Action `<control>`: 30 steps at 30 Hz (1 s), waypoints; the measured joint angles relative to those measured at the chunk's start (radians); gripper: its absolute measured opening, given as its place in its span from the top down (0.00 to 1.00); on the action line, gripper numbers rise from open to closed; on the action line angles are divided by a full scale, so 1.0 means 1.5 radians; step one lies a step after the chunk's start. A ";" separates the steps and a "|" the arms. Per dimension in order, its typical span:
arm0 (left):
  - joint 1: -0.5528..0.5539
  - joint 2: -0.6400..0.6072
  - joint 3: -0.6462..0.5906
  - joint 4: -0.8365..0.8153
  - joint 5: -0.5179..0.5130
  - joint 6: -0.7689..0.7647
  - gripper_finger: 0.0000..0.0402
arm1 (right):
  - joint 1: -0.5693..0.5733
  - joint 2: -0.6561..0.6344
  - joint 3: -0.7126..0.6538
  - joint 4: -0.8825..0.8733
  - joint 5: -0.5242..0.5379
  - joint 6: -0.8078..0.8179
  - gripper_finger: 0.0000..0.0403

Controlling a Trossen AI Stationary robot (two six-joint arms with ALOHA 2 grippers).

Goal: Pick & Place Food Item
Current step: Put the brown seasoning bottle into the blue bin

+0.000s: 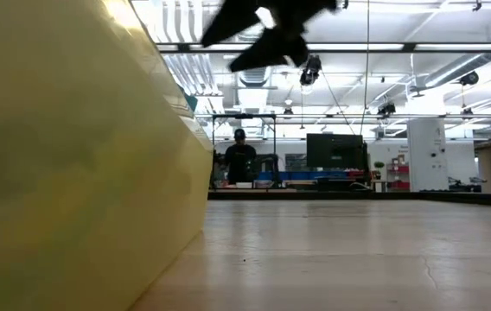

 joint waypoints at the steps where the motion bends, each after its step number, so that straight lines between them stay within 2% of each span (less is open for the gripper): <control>1: 0.000 0.000 0.000 0.000 0.000 0.000 0.29 | 0.000 -0.026 -0.046 0.038 -0.001 -0.010 0.13; 9: 0.000 0.000 0.000 0.000 0.000 0.000 0.29 | 0.002 -0.232 -0.368 0.279 -0.002 -0.027 0.13; 14: 0.000 0.000 0.000 0.000 0.000 0.001 0.29 | 0.002 -0.363 -0.511 0.335 -0.006 -0.070 0.13; 20: 0.000 0.000 0.000 0.000 0.000 0.001 0.29 | 0.002 -0.503 -0.622 0.344 -0.009 -0.072 0.13; 30: 0.000 0.000 0.000 0.000 0.000 0.001 0.29 | 0.002 -0.714 -0.747 0.342 -0.021 -0.112 0.13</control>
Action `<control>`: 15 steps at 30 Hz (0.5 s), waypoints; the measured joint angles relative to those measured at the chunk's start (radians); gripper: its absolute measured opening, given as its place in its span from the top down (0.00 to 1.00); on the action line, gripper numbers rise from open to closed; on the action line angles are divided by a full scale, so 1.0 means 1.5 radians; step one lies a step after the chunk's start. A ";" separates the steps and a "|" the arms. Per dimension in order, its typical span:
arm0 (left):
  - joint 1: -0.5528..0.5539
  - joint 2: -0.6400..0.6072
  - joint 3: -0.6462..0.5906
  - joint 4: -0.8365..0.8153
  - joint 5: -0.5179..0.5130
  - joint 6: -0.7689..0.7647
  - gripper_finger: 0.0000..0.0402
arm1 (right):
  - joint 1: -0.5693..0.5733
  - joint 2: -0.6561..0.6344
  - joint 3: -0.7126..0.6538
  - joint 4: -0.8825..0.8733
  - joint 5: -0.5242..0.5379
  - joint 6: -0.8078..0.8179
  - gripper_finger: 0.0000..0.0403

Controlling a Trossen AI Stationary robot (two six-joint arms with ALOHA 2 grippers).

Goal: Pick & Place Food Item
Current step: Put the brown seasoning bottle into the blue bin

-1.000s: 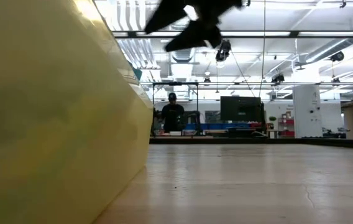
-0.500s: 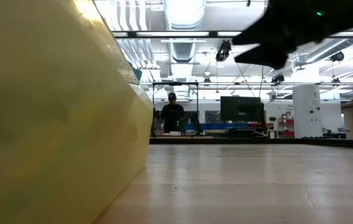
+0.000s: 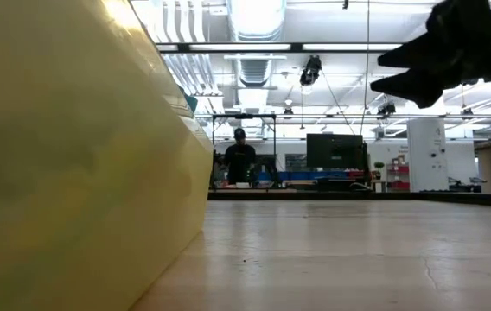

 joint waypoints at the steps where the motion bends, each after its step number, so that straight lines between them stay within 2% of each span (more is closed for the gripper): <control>1: 0.000 0.000 0.000 0.000 0.000 0.000 0.29 | 0.000 -0.017 -0.009 0.000 -0.003 0.002 0.13; 8: 0.000 0.000 0.000 0.000 0.000 -0.001 0.29 | -0.001 -0.079 -0.053 0.000 -0.005 0.003 0.13; 15: 0.000 0.000 0.000 0.000 0.000 -0.001 0.29 | -0.001 -0.085 -0.069 0.000 -0.005 0.004 0.13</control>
